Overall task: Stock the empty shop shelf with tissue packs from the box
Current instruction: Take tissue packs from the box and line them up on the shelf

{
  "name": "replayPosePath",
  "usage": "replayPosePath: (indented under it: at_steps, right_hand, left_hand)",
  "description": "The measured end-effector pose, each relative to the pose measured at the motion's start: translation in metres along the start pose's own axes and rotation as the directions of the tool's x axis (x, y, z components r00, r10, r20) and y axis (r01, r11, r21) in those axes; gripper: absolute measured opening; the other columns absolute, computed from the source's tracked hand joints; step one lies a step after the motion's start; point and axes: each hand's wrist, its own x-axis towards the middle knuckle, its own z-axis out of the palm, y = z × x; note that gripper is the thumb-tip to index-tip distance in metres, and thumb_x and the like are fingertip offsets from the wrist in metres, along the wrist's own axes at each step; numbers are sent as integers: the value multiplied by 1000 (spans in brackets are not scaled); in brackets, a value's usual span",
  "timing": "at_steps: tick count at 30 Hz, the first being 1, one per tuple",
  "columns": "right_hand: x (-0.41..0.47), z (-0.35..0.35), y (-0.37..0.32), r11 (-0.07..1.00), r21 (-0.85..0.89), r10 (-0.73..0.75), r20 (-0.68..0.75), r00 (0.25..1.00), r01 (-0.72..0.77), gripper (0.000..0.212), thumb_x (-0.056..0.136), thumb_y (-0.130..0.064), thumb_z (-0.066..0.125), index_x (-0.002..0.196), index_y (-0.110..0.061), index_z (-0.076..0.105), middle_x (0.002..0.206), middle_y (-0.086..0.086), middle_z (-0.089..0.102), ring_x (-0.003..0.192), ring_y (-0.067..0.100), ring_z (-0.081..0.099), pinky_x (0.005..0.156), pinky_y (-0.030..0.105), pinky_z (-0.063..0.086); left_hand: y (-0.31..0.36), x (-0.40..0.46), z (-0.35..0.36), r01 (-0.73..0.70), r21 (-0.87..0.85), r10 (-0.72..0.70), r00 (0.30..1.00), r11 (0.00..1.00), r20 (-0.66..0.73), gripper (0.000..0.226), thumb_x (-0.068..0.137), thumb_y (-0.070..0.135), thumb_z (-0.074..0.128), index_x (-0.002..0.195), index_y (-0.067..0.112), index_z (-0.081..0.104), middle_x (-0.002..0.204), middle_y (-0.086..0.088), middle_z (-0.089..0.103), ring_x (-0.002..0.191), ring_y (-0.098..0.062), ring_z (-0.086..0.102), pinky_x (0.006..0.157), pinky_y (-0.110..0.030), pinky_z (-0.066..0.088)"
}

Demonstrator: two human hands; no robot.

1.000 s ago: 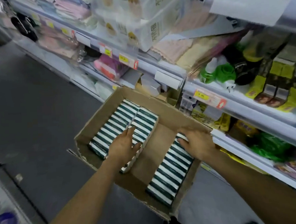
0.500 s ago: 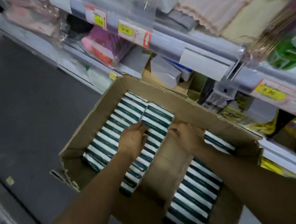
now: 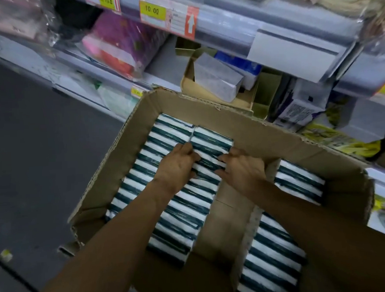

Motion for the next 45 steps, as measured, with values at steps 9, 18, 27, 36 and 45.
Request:
replayPosePath:
  at_steps: [9, 18, 27, 36, 45]
  right_hand:
    - [2, -7, -13, 986, 138, 101, -16, 995, -98, 22, 97, -23, 50, 111, -21, 67, 117, -2, 53, 106, 18, 55, 68, 24, 45]
    - [-37, -51, 12, 823, 568, 135, -196, 971, 0, 8, 91, -13, 57, 86, -20, 60, 101, 0, 55, 87, 15, 54, 71, 34, 44]
    - [-123, -161, 32, 696, 718, 297, -302, 906, 11, 8, 98, -15, 49, 90, -16, 48, 83, 5, 58, 80, 23, 57, 76, 41, 46]
    - [-236, -275, 40, 662, 737, 358, -475, 804, 141, 27, 99, -20, 53, 123, -18, 65, 112, -1, 65, 85, 18, 64, 76, 40, 57]
    - [-294, -375, 40, 661, 699, 385, -629, 675, 274, 21, 99, -10, 51, 105, -22, 67, 98, -4, 67, 74, -2, 63, 56, 18, 53]
  left_hand:
    - [4, 2, -4, -193, 218, 233, 957, 957, -175, 20, 57, 12, 87, 64, 14, 68, 81, -2, 58, 79, -24, 59, 51, -29, 42]
    - [15, -31, -58, -315, -97, 290, 934, 944, -210, 11, 87, 22, 56, 78, 26, 52, 118, 1, 57, 113, -24, 53, 85, -40, 44]
    - [77, -93, -157, -134, -492, 1, 966, 860, -260, 8, 102, 25, 45, 95, 22, 41, 75, 2, 59, 71, -21, 59, 70, -47, 49]
    - [140, -120, -257, -153, -852, -166, 949, 500, -268, 23, 93, 29, 66, 89, 8, 77, 83, -10, 74, 76, -13, 66, 69, -26, 52]
    - [190, -123, -363, -316, -784, -90, 901, 535, -424, 52, 91, 39, 65, 77, -11, 65, 66, -9, 56, 62, -14, 51, 57, -27, 33]
